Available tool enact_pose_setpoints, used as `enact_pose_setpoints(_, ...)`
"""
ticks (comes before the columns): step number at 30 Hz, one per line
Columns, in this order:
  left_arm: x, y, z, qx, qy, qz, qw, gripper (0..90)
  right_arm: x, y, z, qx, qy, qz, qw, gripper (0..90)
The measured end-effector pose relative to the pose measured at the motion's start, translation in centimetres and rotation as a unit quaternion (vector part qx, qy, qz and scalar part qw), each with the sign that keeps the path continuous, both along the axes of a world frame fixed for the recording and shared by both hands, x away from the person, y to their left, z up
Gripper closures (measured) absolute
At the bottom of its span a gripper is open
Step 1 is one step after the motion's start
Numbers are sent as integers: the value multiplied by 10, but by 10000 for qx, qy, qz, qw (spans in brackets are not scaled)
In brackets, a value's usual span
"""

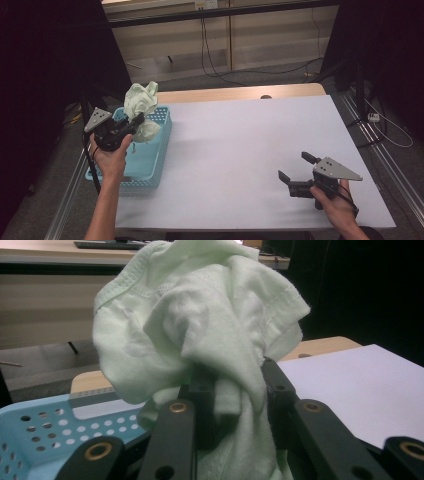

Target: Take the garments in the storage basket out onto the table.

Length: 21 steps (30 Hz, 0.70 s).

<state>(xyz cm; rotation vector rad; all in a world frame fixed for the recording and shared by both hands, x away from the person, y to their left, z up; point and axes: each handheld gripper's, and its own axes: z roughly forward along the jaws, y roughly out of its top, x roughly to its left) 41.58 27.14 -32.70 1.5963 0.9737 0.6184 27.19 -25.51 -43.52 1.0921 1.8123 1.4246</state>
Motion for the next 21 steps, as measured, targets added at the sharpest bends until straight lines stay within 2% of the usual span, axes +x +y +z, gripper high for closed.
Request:
enact_pose_setpoints(8,-6,-16,8,24,-103,-346,9993,730,0,0,0,0,2,0,10000,7)
enact_pose_setpoints(15,-11,-31,15,78,-206,-565,9982,730,0,0,0,-9,0,2,10000,7)
enact_pose_setpoints(21,-13,-40,17,110,-213,-710,9972,730,0,0,0,-7,-2,7,10000,7)
